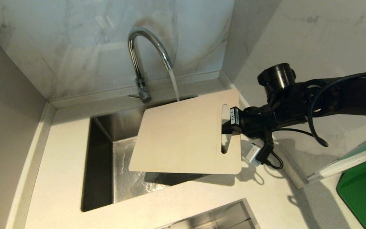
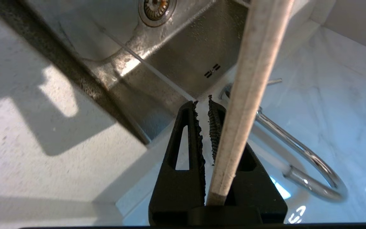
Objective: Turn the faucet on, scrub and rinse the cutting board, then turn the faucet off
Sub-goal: Scrub the cutting board underwater
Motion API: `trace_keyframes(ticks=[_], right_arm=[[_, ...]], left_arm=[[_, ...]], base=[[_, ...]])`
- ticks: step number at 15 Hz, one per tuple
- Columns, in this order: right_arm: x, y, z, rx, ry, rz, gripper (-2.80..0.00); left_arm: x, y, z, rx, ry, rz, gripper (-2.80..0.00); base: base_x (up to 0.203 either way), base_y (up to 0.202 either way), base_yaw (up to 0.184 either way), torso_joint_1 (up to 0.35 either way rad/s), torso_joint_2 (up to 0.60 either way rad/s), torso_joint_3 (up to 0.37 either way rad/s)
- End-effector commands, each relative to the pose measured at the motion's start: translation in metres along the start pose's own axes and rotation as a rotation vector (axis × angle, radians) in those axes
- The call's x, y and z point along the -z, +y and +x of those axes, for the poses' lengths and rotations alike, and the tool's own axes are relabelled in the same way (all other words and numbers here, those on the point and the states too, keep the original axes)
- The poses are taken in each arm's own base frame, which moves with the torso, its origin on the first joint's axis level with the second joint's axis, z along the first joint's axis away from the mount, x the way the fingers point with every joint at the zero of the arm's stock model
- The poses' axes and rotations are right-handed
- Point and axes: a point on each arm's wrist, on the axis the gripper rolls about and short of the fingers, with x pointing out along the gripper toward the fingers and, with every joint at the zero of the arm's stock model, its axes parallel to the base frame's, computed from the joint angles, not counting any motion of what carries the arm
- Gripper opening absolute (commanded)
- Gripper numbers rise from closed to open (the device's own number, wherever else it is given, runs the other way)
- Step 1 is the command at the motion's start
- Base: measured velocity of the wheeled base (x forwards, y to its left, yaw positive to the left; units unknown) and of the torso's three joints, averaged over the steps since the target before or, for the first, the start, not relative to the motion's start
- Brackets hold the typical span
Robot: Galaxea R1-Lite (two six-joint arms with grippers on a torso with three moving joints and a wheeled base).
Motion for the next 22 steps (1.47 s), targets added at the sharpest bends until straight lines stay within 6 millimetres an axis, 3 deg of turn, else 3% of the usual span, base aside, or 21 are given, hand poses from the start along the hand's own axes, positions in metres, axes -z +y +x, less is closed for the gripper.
trace_keyframes(ticks=[1,6,22], right_arm=[[0.004,0.003,0.019,0.009,-0.024,-0.017,-2.80],[0.012,-0.002,0.035,0.028,-0.021,-0.039,-2.80],[0.032,0.017,0.084,0.034,-0.031,-0.042,-2.80]], left_arm=[[0.000,0.000,0.000,-0.001,0.002,0.000,-2.80],[0.000,0.000,0.000,-0.001,0.002,0.000,-2.80],[0.000,0.000,0.000,-0.001,0.002,0.000,-2.80]], base=[[0.000,0.000,0.000,0.000,0.00,0.000],[0.000,0.000,0.000,0.000,0.00,0.000],[0.000,0.000,0.000,0.000,0.00,0.000]])
